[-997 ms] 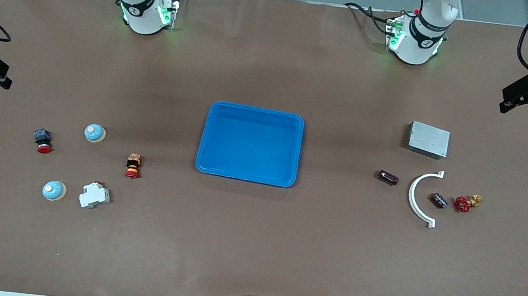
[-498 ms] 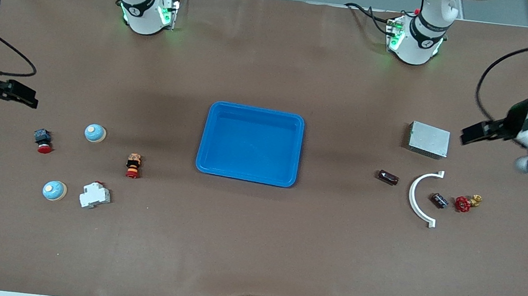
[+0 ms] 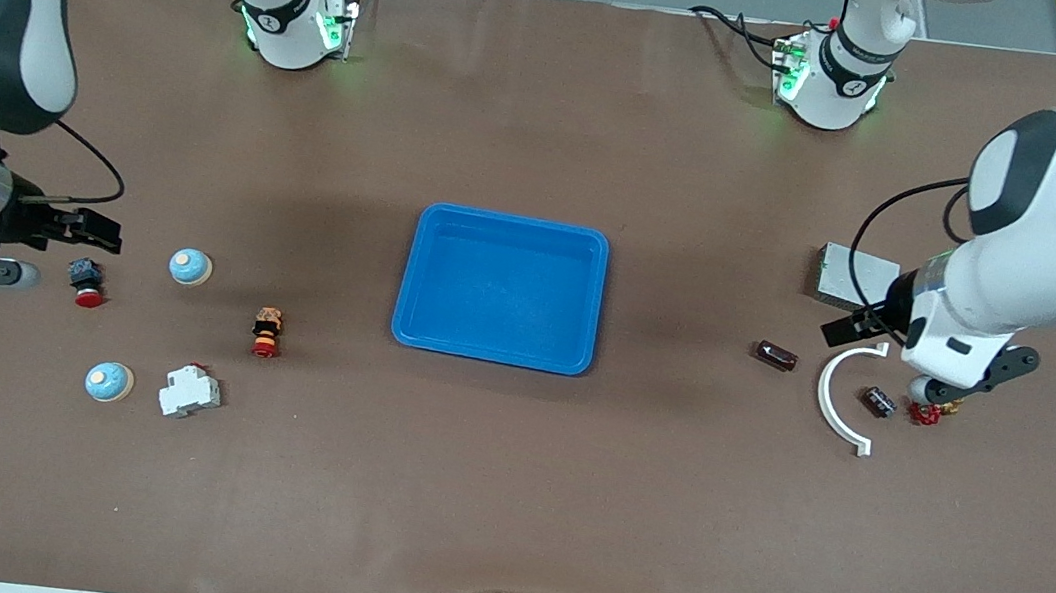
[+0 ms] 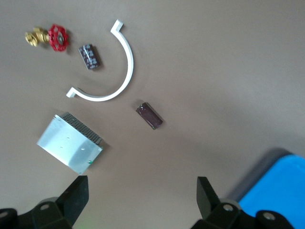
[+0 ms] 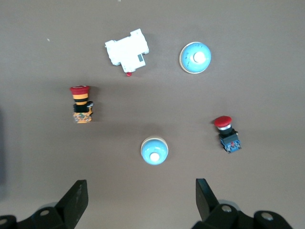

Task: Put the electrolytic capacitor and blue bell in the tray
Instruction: 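Grasp the capacitor with the left gripper while the right gripper grasps the bell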

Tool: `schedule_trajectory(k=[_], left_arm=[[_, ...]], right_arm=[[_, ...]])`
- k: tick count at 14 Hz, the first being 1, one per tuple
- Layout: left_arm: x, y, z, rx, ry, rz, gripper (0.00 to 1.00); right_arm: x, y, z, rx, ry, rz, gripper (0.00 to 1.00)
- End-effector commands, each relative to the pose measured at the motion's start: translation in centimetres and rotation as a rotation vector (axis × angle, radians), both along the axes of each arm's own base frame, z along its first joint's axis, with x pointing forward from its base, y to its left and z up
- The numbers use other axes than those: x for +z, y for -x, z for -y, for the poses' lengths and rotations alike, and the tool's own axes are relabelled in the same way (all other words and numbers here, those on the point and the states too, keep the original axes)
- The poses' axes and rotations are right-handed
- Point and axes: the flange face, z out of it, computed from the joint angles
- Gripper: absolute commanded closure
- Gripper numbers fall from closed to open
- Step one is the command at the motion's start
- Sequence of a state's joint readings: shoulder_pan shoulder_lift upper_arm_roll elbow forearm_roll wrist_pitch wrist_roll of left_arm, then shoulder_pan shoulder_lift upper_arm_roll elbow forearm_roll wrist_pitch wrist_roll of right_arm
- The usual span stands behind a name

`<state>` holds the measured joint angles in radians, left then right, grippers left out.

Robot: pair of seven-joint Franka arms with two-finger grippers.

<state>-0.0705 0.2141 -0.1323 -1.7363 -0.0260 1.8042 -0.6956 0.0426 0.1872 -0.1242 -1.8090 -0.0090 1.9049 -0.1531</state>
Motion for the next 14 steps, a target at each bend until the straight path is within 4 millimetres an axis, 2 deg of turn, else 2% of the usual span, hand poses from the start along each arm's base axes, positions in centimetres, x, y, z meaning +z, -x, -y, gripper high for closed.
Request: schedule_trajectory(k=[1,3,4,6,8,13,14], left_arm=[[-5.0,2.1,0.0,0.090,-0.016,0.006,0.00],[-9.6,3.4,-0.7,0.128,-0.020,0.047,0.00],[-11.7,3.9,-0.9,0.166,-0.019,0.062,0.01],[-14.9,4.7,-1.0,0.235,-0.024,0.060,0.04],[-17.8,5.1,-1.0,0.330,-0.032,0.051,0.05],[-24.1,4.6,-1.1,0.467,-0.024,0.068,0.11],[-24.6,4.4,-1.4,0.474,-0.022,0.076,0.19]], right_arm=[[-4.1,1.9,0.4,0.020,0.006,0.019,0.00],[-8.1,3.3,0.5,0.020,0.007,0.047,0.00],[-9.7,4.1,1.2,0.015,0.008,0.059,0.00],[-12.7,4.4,1.4,0.025,0.009,0.026,0.00],[-15.8,4.4,2.5,0.014,0.017,-0.012,0.00],[-19.6,4.5,2.6,0.020,0.025,-0.040,0.00],[-20.6,4.5,2.6,0.022,0.026,-0.047,0.00]])
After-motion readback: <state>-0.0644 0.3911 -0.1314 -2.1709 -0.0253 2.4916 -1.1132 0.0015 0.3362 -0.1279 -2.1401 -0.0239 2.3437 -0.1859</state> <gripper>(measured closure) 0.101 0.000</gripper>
